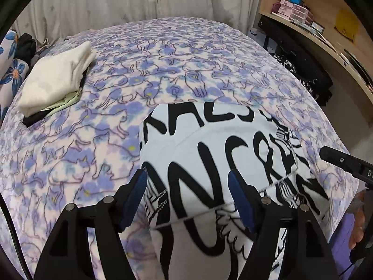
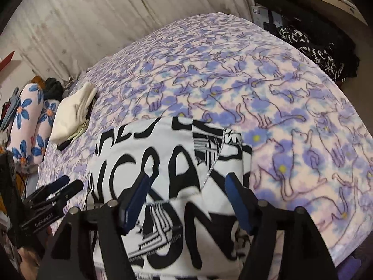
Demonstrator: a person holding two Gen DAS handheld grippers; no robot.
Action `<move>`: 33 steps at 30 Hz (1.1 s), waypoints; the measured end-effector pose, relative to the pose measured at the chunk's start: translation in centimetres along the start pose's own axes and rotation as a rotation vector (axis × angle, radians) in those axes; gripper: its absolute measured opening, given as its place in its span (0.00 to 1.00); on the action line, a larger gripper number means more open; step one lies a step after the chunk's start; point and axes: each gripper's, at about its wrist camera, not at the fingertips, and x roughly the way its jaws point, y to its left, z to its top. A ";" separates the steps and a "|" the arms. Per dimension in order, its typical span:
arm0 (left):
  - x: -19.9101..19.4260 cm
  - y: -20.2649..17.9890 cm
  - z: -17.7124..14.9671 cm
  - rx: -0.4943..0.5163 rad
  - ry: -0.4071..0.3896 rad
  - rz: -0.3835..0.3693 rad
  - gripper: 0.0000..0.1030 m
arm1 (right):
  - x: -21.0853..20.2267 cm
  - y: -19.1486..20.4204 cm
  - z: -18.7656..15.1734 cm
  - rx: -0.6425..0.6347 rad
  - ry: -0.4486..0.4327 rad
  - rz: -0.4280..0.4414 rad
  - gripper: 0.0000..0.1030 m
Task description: Fold large clothes
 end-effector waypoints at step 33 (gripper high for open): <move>6.4 4.2 -4.2 -0.175 0.248 -0.260 0.97 | 7.2 -8.9 -2.0 0.147 0.260 0.216 1.00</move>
